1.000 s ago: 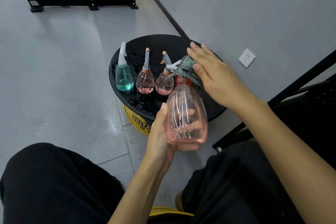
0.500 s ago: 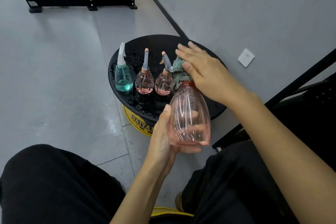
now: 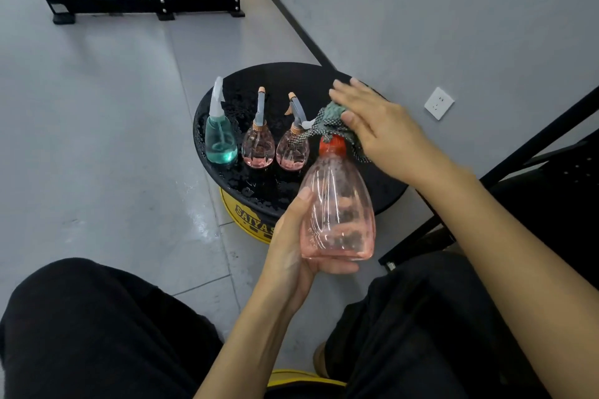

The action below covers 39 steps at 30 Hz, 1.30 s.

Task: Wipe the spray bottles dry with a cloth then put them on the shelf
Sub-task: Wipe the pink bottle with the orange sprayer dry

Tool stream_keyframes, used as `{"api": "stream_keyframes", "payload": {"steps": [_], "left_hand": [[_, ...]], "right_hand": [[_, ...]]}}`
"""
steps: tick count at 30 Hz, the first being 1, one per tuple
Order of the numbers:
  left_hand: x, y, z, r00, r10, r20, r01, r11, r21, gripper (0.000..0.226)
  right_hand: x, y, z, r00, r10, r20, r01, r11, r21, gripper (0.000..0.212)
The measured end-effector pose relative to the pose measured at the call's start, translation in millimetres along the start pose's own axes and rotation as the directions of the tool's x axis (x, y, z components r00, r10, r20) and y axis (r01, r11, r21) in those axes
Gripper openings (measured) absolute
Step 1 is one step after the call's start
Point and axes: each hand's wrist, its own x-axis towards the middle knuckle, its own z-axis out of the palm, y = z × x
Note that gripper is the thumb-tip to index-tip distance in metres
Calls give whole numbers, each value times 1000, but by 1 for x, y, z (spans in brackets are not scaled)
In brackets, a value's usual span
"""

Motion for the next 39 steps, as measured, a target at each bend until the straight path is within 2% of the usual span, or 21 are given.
{"api": "stream_keyframes", "payload": {"steps": [2,5,7,8,11,14,18,22,28,32,36,39], "left_hand": [[-1,1,-2,1000,-1,24,2,1000,-21,46],[-1,1,-5,999,2,54,1,998,-57,84],[-2,1,-5,999,-14,51,16,999,-42,101],[-1,0,-4,998,-17,53,18,999,-29,102],[-2,-1,-1,998,-3,62,4,1000,-21,85],[-3,0,0,997,21,69,-21,1000,0,83],[-3,1,-3,999,10,39,-9,1000,-12,99],[-2,1,-3,999,1,41,-1,1000,-16,99],[-5,-3,4,995,18,99,-19,1000,15,98],[-5,-3,-1,996,43,83,-43,999,-1,84],[-4,-1,-3,996,40,75,-39,999,-23,96],[-4,-3,1,995,29,94,-29,1000,-2,96]], "right_hand": [[-6,-2,3,999,-20,27,21,1000,-9,43],[-20,-9,9,992,-101,75,99,995,29,44],[-24,-9,10,989,-130,76,127,991,43,44],[-23,-7,8,989,-131,65,130,991,32,44],[-12,4,4,998,-69,-7,69,998,6,44],[-6,8,2,999,6,-50,-6,1000,6,43],[-22,-3,11,997,-61,-44,62,998,25,45],[-33,-1,17,994,-105,-40,106,994,36,45],[-2,7,2,989,69,-134,-65,997,36,41],[-14,-8,9,994,1,-108,3,999,34,42],[-28,-8,12,995,-91,-50,93,995,42,44],[-17,3,5,996,-41,-74,42,999,14,43]]}}
